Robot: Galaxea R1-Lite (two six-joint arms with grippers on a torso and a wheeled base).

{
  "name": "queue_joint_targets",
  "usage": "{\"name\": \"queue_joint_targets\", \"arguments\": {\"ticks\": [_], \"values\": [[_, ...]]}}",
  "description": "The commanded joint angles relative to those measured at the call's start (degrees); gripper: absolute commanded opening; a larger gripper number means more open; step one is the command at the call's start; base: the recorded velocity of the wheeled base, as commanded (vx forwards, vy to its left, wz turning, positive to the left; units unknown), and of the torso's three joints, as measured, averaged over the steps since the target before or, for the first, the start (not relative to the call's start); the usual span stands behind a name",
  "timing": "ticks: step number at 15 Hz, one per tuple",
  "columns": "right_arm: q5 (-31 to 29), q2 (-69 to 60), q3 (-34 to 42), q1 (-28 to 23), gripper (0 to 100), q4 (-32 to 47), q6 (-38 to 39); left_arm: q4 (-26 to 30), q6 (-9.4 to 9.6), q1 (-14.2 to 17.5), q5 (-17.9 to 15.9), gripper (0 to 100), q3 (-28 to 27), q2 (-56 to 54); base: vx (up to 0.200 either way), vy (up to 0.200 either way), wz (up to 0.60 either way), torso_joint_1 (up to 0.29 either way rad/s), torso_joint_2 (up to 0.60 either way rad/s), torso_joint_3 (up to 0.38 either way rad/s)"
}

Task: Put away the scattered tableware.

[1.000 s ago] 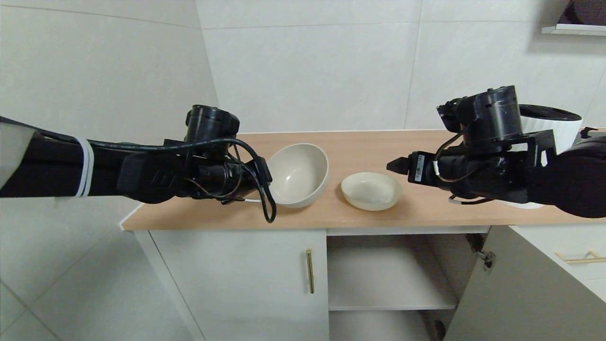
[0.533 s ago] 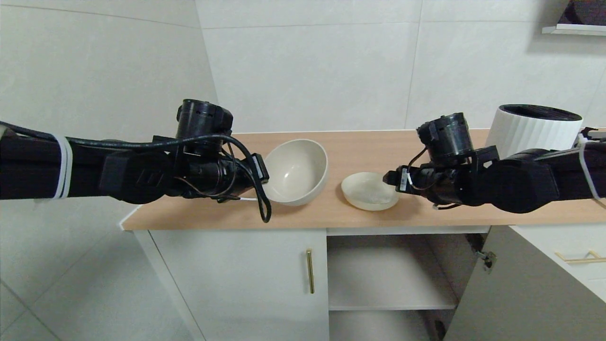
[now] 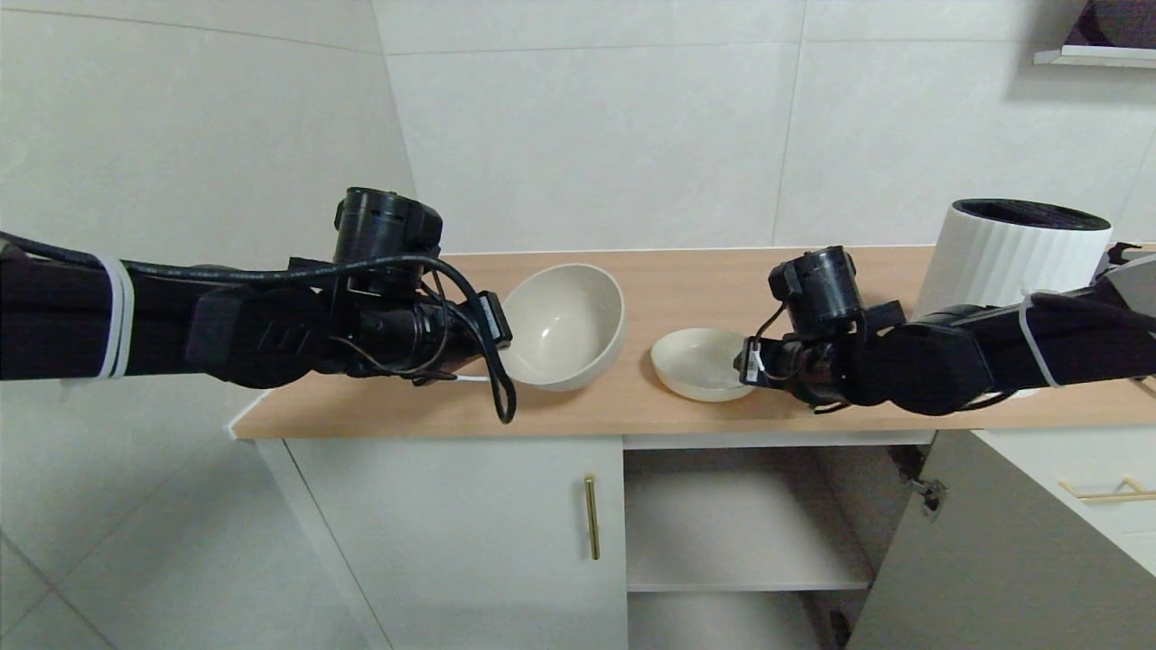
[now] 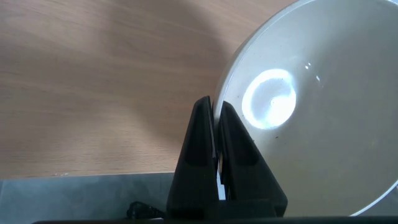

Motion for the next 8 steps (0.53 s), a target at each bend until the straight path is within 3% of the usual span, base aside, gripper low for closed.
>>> {"name": "queue_joint_targets", "arguments": {"ticks": [1, 8], "values": [[0.2, 0.6, -0.1, 0.1, 0, 0.0, 0.5, 0.0, 0.00, 0.0, 0.0, 0, -0.1, -0.2, 0.000, 0.000, 0.00, 0.000, 0.00, 0.000], [1.0, -6.5, 1.8, -0.1, 0, 0.1, 1.5, -0.1, 0.17, 0.1, -0.1, 0, 2.9, -4.1, 0.000, 0.000, 0.00, 0.000, 0.00, 0.000]]}}
